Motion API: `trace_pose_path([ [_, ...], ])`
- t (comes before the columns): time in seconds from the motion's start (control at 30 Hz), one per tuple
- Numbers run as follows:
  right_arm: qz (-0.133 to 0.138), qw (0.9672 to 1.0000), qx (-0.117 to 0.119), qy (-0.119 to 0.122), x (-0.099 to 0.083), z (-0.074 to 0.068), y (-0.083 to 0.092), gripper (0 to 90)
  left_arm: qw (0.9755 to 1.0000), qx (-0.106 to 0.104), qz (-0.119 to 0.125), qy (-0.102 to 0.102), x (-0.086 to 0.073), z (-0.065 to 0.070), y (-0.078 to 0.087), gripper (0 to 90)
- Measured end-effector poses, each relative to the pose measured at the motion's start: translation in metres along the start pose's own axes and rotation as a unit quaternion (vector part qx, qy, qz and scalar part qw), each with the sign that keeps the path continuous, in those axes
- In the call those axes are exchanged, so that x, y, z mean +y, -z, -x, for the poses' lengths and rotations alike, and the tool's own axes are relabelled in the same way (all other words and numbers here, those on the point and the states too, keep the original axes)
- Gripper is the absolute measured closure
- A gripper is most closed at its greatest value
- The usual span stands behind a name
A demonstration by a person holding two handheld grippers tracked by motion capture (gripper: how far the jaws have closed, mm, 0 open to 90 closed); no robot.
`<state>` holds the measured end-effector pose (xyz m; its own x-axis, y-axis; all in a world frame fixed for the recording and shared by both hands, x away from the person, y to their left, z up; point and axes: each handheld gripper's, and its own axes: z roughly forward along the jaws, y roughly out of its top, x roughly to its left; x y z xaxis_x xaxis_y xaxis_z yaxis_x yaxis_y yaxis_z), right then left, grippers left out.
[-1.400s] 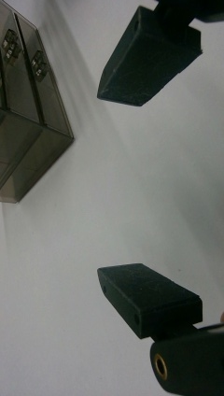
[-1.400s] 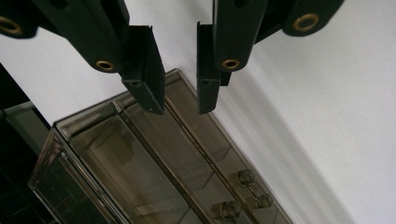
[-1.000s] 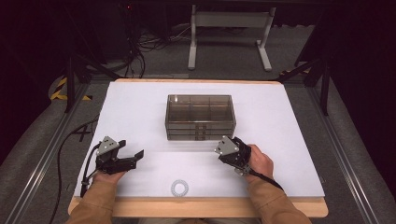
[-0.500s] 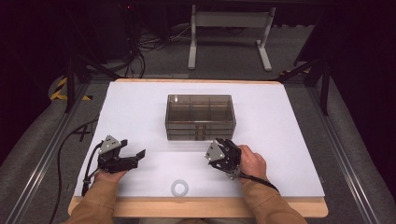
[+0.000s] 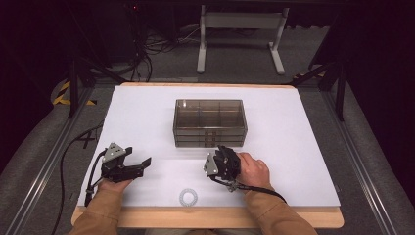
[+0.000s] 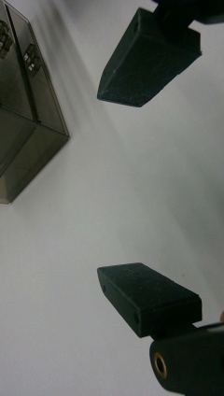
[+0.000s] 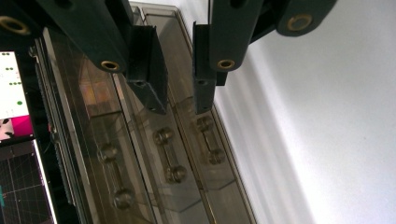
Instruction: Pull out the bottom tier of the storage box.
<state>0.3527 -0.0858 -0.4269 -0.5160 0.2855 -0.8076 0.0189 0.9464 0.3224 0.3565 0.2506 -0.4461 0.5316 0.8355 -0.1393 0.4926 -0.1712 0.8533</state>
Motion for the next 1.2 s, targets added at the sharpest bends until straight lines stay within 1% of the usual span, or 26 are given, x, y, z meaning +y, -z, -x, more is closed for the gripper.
trace_pose_path([
  [0.07,-0.002,1.0000,0.003,0.007,0.002,-0.002,-0.001,75.5,1.0000,0.002,0.000,0.000,-0.001,0.000,0.001,14.5],
  [0.1,0.002,1.0000,0.004,0.008,0.003,-0.003,-0.002,75.6,1.0000,0.002,0.000,0.001,-0.001,-0.001,0.002,14.5],
  [0.23,0.002,0.9999,0.004,0.015,0.008,-0.007,-0.004,75.8,1.0000,0.004,-0.001,0.002,-0.002,-0.001,0.003,14.5],
  [0.43,-0.006,0.9993,-0.015,0.034,0.017,-0.014,-0.007,75.9,1.0000,0.004,-0.001,0.002,-0.002,-0.001,0.003,14.5],
  [0.6,-0.010,0.9988,-0.020,0.043,0.022,-0.018,-0.010,75.8,1.0000,0.004,-0.001,0.002,-0.002,-0.001,0.003,14.6],
  [0.67,-0.013,0.9984,-0.021,0.051,0.023,-0.021,-0.012,75.8,1.0000,0.004,0.000,0.001,-0.001,-0.001,0.002,14.6],
  [0.73,-0.013,0.9983,-0.026,0.051,0.023,-0.022,-0.013,75.9,1.0000,0.003,0.000,0.002,-0.001,-0.001,0.002,14.6],
  [0.77,-0.016,0.9977,-0.032,0.057,0.024,-0.023,-0.014,75.8,1.0000,0.002,0.000,0.001,-0.001,0.000,0.001,14.6],
  [0.83,-0.019,0.9973,-0.036,0.061,0.026,-0.025,-0.015,75.8,1.0000,0.002,0.000,0.001,-0.001,0.000,0.001,14.6],
  [0.87,-0.021,0.9974,-0.039,0.057,0.027,-0.027,-0.016,75.9,1.0000,0.001,0.000,0.001,-0.001,0.000,0.001,14.6],
  [1.13,-0.029,0.9948,-0.056,0.081,0.031,-0.034,-0.025,76.4,1.0000,0.000,0.000,0.001,-0.001,0.000,0.002,14.6],
  [1.2,-0.035,0.9944,-0.059,0.080,0.032,-0.036,-0.027,76.6,1.0000,0.002,0.000,0.000,-0.001,0.000,0.002,14.6],
])
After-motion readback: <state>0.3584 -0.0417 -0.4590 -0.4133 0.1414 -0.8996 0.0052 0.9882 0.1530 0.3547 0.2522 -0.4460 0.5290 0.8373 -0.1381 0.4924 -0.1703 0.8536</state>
